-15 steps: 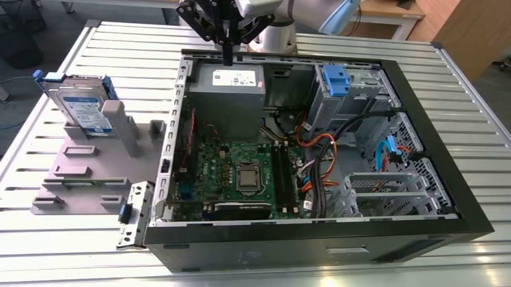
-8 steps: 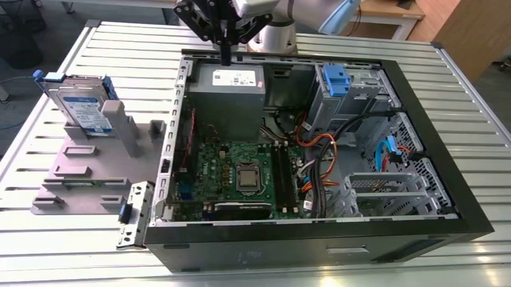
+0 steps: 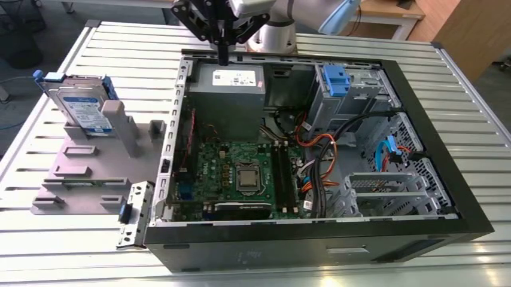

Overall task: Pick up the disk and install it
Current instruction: 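Reach for the disk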

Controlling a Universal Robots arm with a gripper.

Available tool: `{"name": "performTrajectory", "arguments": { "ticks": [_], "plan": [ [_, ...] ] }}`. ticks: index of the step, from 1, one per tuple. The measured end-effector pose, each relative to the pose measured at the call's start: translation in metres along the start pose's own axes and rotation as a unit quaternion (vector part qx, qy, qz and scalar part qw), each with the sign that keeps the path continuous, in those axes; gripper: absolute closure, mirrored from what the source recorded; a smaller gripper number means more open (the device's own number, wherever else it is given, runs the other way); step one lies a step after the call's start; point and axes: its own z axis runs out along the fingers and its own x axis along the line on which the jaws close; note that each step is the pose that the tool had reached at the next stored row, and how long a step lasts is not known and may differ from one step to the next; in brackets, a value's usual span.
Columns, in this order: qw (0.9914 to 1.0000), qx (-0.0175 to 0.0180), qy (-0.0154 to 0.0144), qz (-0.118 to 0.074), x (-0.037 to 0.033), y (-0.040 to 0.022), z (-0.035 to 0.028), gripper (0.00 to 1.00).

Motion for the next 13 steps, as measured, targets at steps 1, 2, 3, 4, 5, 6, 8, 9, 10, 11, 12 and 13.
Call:
{"name": "performTrajectory", "arguments": {
  "ticks": [1,2,3,4,5,6,8,9,10,11,12,13],
  "plan": [
    [1.0,0.0,0.0,0.0,0.0005,0.0,0.0,0.89],
    [1.0,0.0,0.0,0.0,0.0011,-0.0001,0.0,0.89],
    [1.0,0.0,0.0,0.0,0.0016,-0.0001,-0.0001,0.89],
    [1.0,0.0,0.0,0.0,0.0026,-0.0002,-0.0001,0.89],
    [1.0,0.0,0.0,0.0,0.0031,-0.0002,-0.0001,0.89],
    [1.0,0.0,0.0,0.0,0.0036,-0.0003,-0.0001,0.89],
    [1.0,0.0,0.0,0.0,0.0046,-0.0003,-0.0002,0.89],
    [1.0,0.0,0.0,0.0,0.0051,-0.0004,-0.0002,0.89],
    [1.0,0.0,0.0,0.0,0.0057,-0.0004,-0.0002,0.89],
    [1.0,0.0,0.0,0.0,0.0062,-0.0005,-0.0002,0.89],
    [1.0,0.0,0.0,0.0,0.0068,-0.0005,-0.0002,0.89],
    [1.0,0.0,0.0,0.0,0.0074,-0.0006,-0.0002,0.89]
  ]
}}
